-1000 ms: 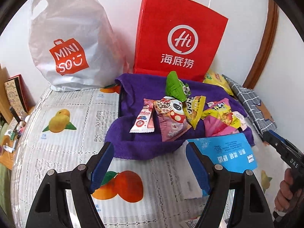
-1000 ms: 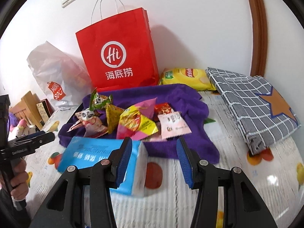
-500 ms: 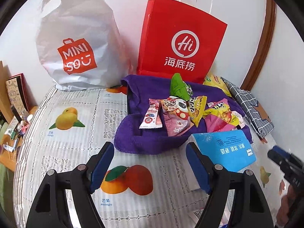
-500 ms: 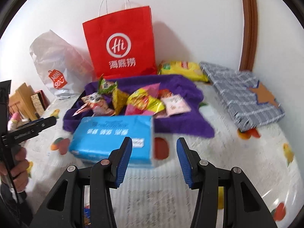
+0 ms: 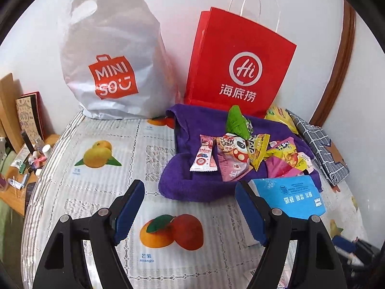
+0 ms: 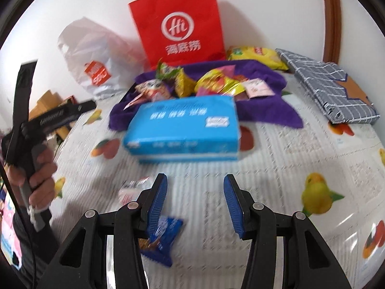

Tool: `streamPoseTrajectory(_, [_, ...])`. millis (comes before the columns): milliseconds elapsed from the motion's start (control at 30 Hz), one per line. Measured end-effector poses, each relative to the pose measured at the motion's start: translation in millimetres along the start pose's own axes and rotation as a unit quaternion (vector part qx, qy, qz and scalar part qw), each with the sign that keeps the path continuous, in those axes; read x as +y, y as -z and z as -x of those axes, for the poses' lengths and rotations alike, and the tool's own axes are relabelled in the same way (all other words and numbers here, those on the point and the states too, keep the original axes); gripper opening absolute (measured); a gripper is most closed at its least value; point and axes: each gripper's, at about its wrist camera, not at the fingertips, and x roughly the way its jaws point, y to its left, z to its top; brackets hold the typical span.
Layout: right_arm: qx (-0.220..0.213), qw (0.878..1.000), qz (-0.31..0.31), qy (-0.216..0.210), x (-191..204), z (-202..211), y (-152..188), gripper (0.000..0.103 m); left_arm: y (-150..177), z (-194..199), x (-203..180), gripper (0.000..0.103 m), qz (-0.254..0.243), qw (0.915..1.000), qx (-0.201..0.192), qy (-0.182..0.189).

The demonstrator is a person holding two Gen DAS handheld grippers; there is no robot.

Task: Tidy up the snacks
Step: 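Grasp the blue cookie packet on the sheet with right tool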

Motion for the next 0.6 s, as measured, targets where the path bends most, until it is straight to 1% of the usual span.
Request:
streamPoseTrajectory(67, [0.010,1.000,0.014,-0.006,9,-1,8,0.053,-1,0,1,0.076,0.003,1.0000,0.001,0.001])
streamPoseTrajectory(333, [0.052,0.997,0.046,-0.026,36,-16,32,0.053,0,-4,2,0.077,0.005,0.9999,0.009,0.003])
streamPoseTrajectory(500, [0.072,0.993,0.089,0.023,52,-29,42,0.053,3,-10,0,0.077,0.002,0.9997,0.022,0.009])
streamPoseTrajectory(600, [0.080,0.993,0.087,0.028,48,-37,45,0.053,4,-11,-3,0.077,-0.003,0.9997,0.025,0.008])
